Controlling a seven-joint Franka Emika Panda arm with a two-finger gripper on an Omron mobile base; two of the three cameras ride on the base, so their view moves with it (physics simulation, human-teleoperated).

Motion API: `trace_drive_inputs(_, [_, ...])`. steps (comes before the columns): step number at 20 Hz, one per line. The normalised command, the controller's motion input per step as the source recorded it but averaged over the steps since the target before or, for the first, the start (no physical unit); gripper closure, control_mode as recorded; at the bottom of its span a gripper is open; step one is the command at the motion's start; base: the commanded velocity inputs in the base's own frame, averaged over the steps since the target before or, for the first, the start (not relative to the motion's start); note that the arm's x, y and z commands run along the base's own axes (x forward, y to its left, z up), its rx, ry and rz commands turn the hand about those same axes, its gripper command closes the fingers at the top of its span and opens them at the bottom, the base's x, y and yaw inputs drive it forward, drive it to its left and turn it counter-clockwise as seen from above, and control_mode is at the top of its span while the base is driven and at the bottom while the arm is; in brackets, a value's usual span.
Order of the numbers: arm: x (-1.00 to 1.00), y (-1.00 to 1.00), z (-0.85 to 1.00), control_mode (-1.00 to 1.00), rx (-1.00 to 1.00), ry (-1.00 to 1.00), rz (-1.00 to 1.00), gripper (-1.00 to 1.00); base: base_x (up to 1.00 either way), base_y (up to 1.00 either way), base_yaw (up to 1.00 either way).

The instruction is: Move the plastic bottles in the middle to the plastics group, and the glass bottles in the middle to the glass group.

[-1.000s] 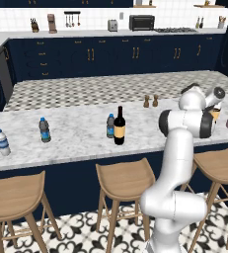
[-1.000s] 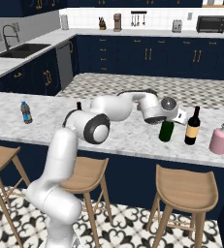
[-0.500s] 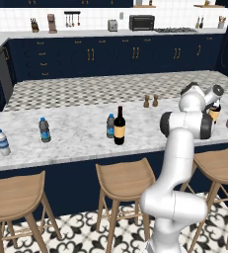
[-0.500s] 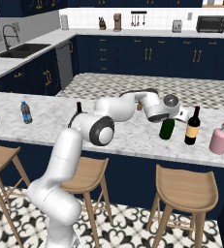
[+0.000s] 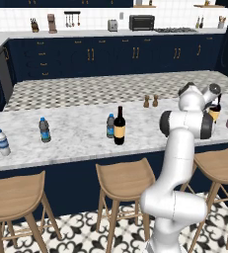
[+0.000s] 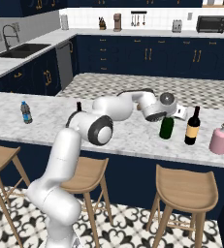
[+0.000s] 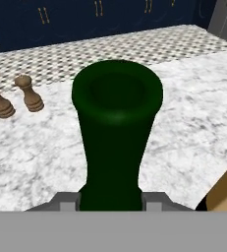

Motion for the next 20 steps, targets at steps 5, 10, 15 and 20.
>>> trace_drive_inputs(5, [0.0, 0.04, -0.06, -1.0, -0.04, 0.0, 0.0, 1.0, 0.0, 0.0, 0.0])
trace_drive_inputs(10, [0.0, 0.0, -0.06, -1.0, 0.0, 0.0, 0.0, 1.0, 0.0, 0.0, 0.0])
trace_drive_inputs(15, [0.0, 0.0, 0.0, -1.0, 0.0, 0.02, 0.0, -1.0, 0.0, 0.0, 0.0])
trace_drive_inputs(20, [0.0, 0.0, 0.0, -1.0, 0.0, 0.0, 0.0, -1.0, 0.0, 0.0, 0.0])
